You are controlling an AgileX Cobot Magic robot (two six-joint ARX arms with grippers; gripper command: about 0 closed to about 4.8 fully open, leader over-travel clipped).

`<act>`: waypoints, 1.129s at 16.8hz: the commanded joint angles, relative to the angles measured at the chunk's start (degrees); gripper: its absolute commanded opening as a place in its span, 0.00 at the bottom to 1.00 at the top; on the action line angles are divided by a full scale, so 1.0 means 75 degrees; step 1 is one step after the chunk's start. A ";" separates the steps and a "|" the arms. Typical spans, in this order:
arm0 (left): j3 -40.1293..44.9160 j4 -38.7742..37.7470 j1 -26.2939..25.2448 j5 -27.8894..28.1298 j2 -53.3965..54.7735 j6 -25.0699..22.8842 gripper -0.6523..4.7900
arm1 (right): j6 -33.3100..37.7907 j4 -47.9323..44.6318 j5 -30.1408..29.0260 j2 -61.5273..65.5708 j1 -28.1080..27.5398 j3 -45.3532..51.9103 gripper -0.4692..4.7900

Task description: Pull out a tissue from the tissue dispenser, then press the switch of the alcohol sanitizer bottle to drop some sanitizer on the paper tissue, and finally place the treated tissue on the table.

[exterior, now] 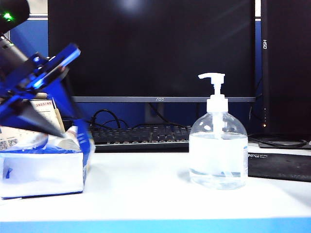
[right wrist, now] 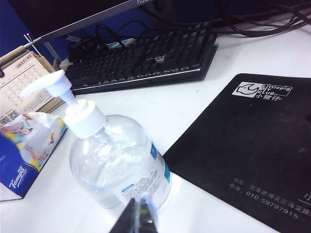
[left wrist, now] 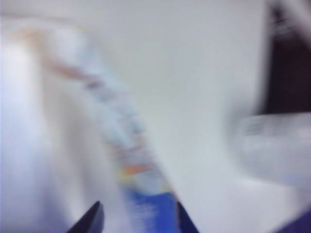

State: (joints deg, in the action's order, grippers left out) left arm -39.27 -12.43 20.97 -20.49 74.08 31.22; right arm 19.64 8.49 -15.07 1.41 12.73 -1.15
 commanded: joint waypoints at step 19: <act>-0.0300 -0.0516 0.0006 0.0801 -0.0044 -0.0635 0.47 | 0.0003 -0.0125 -0.0012 0.0006 0.0000 -0.0050 0.09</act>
State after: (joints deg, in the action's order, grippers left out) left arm -41.30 -17.61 20.97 -15.55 73.82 26.59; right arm 19.64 8.49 -15.07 1.43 12.73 -1.15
